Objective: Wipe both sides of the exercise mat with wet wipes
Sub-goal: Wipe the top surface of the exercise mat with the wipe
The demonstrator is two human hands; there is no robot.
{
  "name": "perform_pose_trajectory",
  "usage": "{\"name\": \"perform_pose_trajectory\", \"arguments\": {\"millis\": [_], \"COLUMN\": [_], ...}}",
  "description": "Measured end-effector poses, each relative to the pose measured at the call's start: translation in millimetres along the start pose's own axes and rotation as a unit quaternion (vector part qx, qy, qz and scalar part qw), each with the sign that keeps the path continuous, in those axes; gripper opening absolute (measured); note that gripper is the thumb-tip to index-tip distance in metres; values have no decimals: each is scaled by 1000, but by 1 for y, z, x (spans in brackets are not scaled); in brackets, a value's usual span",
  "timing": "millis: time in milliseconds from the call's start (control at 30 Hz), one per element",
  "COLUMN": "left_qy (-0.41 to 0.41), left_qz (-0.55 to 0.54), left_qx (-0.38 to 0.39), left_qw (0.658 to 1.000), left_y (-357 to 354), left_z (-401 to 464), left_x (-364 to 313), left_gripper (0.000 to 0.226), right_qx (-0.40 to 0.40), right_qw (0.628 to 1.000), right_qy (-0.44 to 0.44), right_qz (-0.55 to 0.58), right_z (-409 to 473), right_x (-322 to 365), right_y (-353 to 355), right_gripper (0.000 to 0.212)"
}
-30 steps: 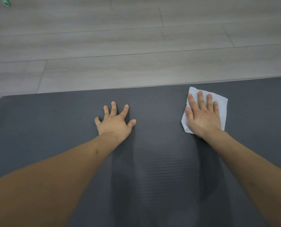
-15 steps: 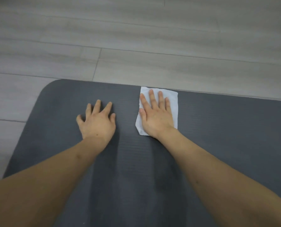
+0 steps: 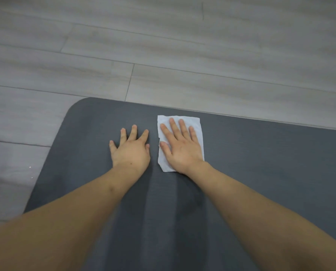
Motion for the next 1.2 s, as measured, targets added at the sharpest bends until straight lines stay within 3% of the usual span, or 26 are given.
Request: {"name": "perform_pose_trajectory", "arguments": {"millis": [167,400,533,667,967,1100,1200], "left_qy": [-18,-77,-88,-51,-67,-88,-53], "left_qz": [25,18,29,47,59,18,0], "left_qx": [-37,-43,7,46,52,-33,-76], "left_qw": [999,996,996,997,995,995,996], "left_y": [-16,-61,-89,-104,-100,-84,-77], "left_z": [-42,-116,-147,-151,-149,-148,-143], "left_x": [-47,-178,-254,-277,-274,-241,-196], "left_gripper": [52,52,57,61,60,51,49], "right_qx": [-14,-23,-29,-46,-52,-44,-41], "right_qw": [998,991,983,968,973,977,980], "right_qy": [-55,-133,-182,-246,-224,-205,-196], "right_qz": [-5,-7,-8,-2,-17,-23,-18], "right_z": [-80,-200,-262,-320,-322,-298,-274], "right_x": [-79,-208,-278,-330,-318,-285,-255], "right_y": [2,18,28,30,22,14,13], "right_gripper": [63,64,64,63,66,65,64]}}
Point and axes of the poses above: each hand's wrist, its own z-axis towards the middle knuckle, its own y-axis out of the back of the hand, x = y × z, the point moved 6 cm from there along z, towards the middle knuckle, and after that the axes turned 12 degrees about y, right-handed, at the moved point
